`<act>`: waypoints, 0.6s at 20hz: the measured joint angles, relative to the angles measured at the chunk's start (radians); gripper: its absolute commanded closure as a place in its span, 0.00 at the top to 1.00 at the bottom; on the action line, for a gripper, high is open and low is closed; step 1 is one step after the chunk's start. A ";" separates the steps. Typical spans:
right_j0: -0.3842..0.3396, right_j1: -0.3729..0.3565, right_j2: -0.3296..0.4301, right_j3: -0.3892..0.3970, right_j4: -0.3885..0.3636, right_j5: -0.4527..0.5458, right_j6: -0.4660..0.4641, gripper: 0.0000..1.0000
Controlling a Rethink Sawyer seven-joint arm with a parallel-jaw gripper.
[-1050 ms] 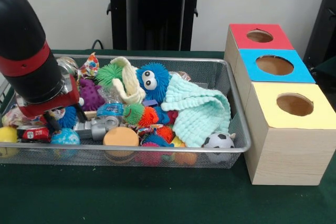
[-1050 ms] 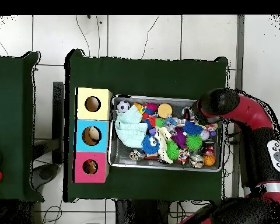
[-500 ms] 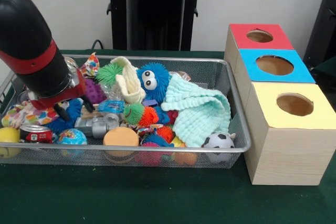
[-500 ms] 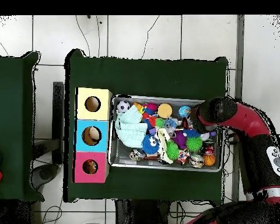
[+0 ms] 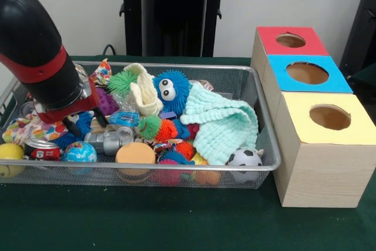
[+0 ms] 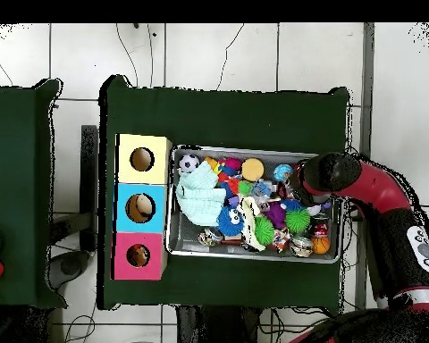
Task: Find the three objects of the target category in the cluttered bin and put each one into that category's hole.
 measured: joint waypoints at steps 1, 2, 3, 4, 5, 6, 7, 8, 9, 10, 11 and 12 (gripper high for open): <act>0.000 0.000 0.000 0.000 0.000 -0.002 0.000 1.00; -0.001 0.000 0.000 0.000 0.000 -0.005 0.000 1.00; -0.001 0.000 0.000 0.000 0.000 -0.008 0.000 1.00; -0.001 0.000 0.000 0.000 0.000 -0.009 0.000 1.00; -0.001 0.000 0.000 0.000 0.000 -0.009 0.000 1.00; -0.001 0.000 0.000 0.000 0.000 -0.009 0.000 1.00; -0.001 0.000 0.000 0.000 0.000 -0.009 0.000 1.00; -0.001 0.000 0.000 0.000 0.000 -0.009 0.000 1.00; -0.001 -0.001 0.000 0.000 0.000 -0.009 0.000 1.00; -0.002 -0.004 0.000 0.001 0.000 -0.009 0.000 1.00; -0.002 -0.006 0.000 0.002 0.001 -0.009 0.000 1.00; -0.003 -0.009 0.000 0.004 0.001 -0.009 0.000 1.00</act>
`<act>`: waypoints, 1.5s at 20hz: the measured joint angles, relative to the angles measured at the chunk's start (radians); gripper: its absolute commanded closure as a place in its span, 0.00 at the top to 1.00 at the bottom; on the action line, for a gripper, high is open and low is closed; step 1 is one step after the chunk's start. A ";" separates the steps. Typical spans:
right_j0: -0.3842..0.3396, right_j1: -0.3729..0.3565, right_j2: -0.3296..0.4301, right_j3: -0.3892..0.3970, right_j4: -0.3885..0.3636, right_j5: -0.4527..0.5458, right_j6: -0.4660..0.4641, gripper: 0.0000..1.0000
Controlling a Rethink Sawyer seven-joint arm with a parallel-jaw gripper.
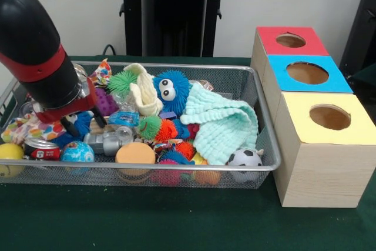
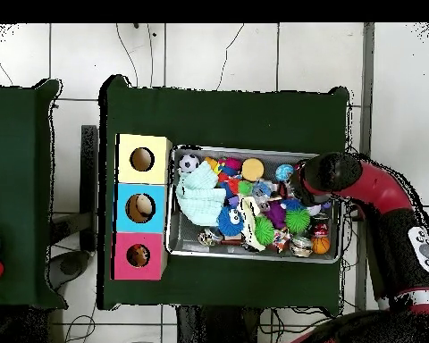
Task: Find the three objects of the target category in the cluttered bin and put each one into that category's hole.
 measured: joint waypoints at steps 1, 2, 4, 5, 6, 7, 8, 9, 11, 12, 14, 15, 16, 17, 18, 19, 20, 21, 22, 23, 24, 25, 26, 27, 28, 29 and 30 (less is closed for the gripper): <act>-0.002 -0.009 0.000 0.007 0.002 0.000 0.000 1.00; -0.006 -0.026 0.000 0.023 0.006 0.002 0.000 1.00; -0.013 -0.051 0.000 0.047 0.013 0.007 0.000 1.00; -0.016 -0.060 0.000 0.056 0.015 0.010 0.000 1.00; -0.021 -0.079 0.000 0.072 0.021 0.020 0.000 1.00; -0.026 -0.096 0.000 0.086 0.025 0.032 0.000 1.00; -0.031 -0.114 -0.001 0.100 0.030 0.046 0.000 1.00; -0.036 -0.133 -0.001 0.114 0.034 0.061 0.000 1.00; -0.041 -0.162 -0.001 0.130 0.038 0.089 0.000 1.00; -0.044 -0.181 -0.001 0.138 0.040 0.107 0.000 1.00; -0.050 -0.229 -0.001 0.158 0.045 0.153 0.000 1.00; -0.051 -0.241 -0.001 0.163 0.047 0.163 0.000 1.00; -0.052 -0.253 -0.001 0.168 0.048 0.173 0.000 1.00; -0.054 -0.271 -0.001 0.175 0.050 0.183 0.000 1.00; -0.054 -0.279 -0.001 0.176 0.051 0.184 0.000 1.00; -0.055 -0.286 -0.001 0.177 0.051 0.186 0.000 1.00; -0.055 -0.295 -0.001 0.177 0.051 0.186 0.000 1.00; -0.055 -0.302 -0.001 0.177 0.052 0.186 0.000 1.00; -0.055 -0.305 -0.001 0.177 0.052 0.186 0.000 1.00; -0.055 -0.308 -0.001 0.177 0.053 0.186 0.000 1.00; -0.055 -0.310 -0.001 0.177 0.053 0.186 0.000 1.00; -0.055 -0.311 -0.001 0.177 0.053 0.186 0.000 1.00; -0.055 -0.311 -0.001 0.177 0.053 0.186 0.000 1.00; -0.055 -0.311 -0.001 0.177 0.053 0.186 0.000 1.00; -0.055 -0.311 -0.001 0.177 0.053 0.186 0.000 1.00; -0.055 -0.310 -0.001 0.177 0.053 0.186 0.000 1.00; -0.055 -0.309 -0.001 0.177 0.053 0.185 0.000 1.00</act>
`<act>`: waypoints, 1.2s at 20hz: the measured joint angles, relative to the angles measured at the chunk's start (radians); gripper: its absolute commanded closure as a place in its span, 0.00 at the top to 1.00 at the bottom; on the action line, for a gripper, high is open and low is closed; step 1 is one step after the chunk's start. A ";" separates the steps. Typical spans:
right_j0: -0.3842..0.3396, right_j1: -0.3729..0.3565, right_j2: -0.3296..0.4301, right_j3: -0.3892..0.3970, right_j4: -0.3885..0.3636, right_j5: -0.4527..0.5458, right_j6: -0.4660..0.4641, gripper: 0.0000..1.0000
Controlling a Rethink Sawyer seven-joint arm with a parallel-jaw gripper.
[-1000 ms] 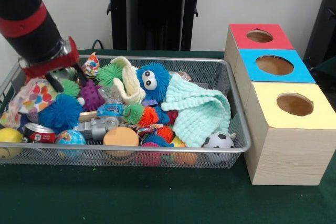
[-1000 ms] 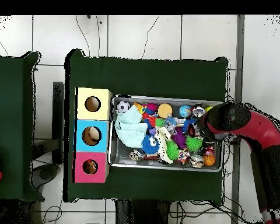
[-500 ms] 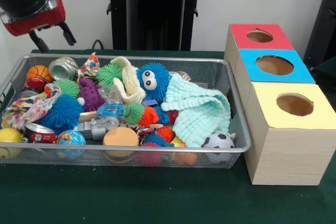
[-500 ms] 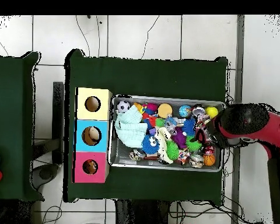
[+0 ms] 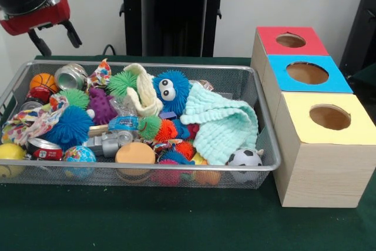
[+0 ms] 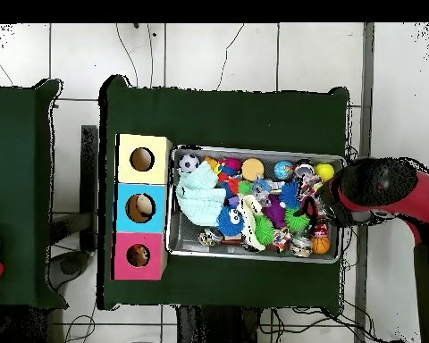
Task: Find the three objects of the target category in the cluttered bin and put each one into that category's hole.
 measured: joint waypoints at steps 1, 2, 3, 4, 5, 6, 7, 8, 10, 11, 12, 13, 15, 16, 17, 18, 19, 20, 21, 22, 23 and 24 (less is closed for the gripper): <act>0.000 0.002 0.000 0.000 0.000 -0.003 0.000 1.00; 0.000 0.003 0.000 0.000 0.000 -0.006 0.000 1.00; -0.001 0.005 0.000 0.000 0.000 -0.010 0.000 1.00; -0.001 0.012 0.000 0.000 -0.001 -0.025 0.000 1.00; -0.001 0.015 0.000 0.000 -0.002 -0.030 0.000 1.00; -0.002 0.023 0.000 0.000 -0.002 -0.042 0.000 1.00; -0.003 0.031 0.000 0.000 -0.003 -0.053 0.000 1.00; -0.003 0.035 0.000 0.000 -0.003 -0.059 0.000 1.00; -0.005 0.050 0.000 -0.001 -0.005 -0.077 0.000 1.00; -0.006 0.059 0.000 -0.003 -0.008 -0.087 0.000 1.00; -0.007 0.069 0.000 -0.005 -0.014 -0.096 0.000 1.00; -0.008 0.077 0.000 -0.007 -0.018 -0.102 0.000 1.00; -0.010 0.097 0.000 -0.010 -0.030 -0.115 0.000 1.00; -0.012 0.105 0.000 -0.010 -0.035 -0.118 0.000 1.00; -0.013 0.115 0.000 -0.010 -0.041 -0.119 0.000 1.00; -0.015 0.125 0.000 -0.011 -0.048 -0.120 0.000 1.00; -0.017 0.131 0.000 -0.011 -0.051 -0.120 0.000 1.00; -0.018 0.136 0.000 -0.011 -0.055 -0.120 0.000 1.00; -0.022 0.145 0.000 -0.011 -0.061 -0.120 0.000 1.00; -0.024 0.150 0.000 -0.011 -0.065 -0.120 0.000 1.00; -0.028 0.154 0.000 -0.011 -0.068 -0.120 0.000 1.00; -0.032 0.159 0.000 -0.011 -0.071 -0.120 0.000 1.00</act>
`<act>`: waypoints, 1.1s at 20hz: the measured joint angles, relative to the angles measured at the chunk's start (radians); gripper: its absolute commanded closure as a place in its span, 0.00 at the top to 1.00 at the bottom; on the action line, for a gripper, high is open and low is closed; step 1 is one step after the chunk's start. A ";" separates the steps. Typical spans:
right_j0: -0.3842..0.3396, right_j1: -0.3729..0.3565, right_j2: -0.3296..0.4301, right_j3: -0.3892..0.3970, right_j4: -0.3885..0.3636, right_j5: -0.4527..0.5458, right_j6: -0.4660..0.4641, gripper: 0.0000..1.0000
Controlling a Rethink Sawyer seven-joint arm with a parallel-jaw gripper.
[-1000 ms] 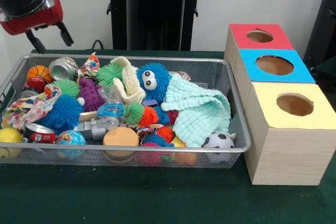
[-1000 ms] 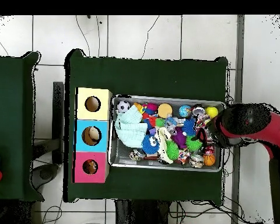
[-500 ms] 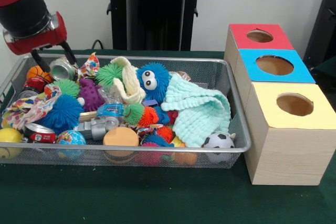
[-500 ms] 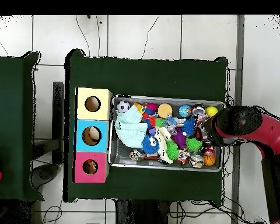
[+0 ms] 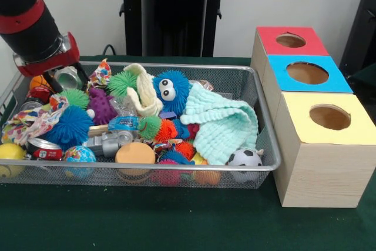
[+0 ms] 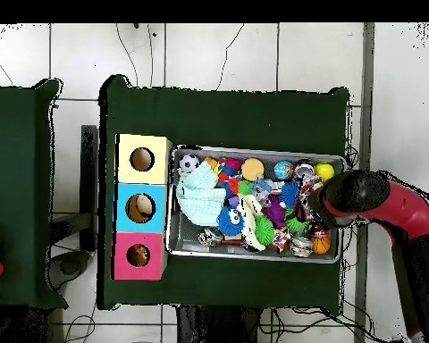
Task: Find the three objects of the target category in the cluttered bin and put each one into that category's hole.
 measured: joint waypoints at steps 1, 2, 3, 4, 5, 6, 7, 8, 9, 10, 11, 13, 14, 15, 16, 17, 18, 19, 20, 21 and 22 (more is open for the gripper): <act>-0.004 0.004 0.000 0.000 -0.001 0.000 0.000 1.00; -0.006 0.005 0.000 0.000 -0.001 0.000 0.000 1.00; -0.011 0.009 0.000 0.000 -0.002 0.000 0.000 1.00; -0.013 0.010 0.000 0.000 -0.002 0.000 0.000 1.00; -0.014 0.010 0.000 0.000 -0.002 0.000 0.000 1.00; -0.017 0.011 0.000 0.000 -0.003 0.000 0.000 1.00; -0.019 0.011 0.000 0.000 -0.003 0.000 0.000 1.00; -0.020 0.011 0.000 0.000 -0.003 0.000 0.000 1.00; -0.022 0.011 0.000 0.000 -0.003 0.000 0.000 1.00; -0.024 0.011 0.000 -0.001 -0.004 0.000 0.000 1.00; -0.027 0.011 0.000 -0.001 -0.005 0.000 0.000 1.00; -0.031 0.012 0.000 -0.003 -0.006 0.000 0.000 1.00; -0.032 0.012 0.000 -0.004 -0.006 0.000 0.000 1.00; -0.033 0.012 0.000 -0.004 -0.006 0.000 0.000 1.00; -0.034 0.011 0.000 -0.004 -0.006 0.000 0.000 1.00; -0.034 0.010 0.000 -0.004 -0.007 0.000 0.000 1.00; -0.034 0.008 0.000 -0.003 -0.007 0.000 0.000 1.00; -0.034 0.006 0.000 -0.003 -0.007 0.000 0.000 1.00; -0.033 -0.001 0.000 -0.003 -0.007 0.000 0.000 1.00; -0.033 -0.002 0.000 -0.003 -0.007 0.000 0.000 1.00; -0.032 -0.004 0.000 -0.004 -0.007 0.000 0.000 1.00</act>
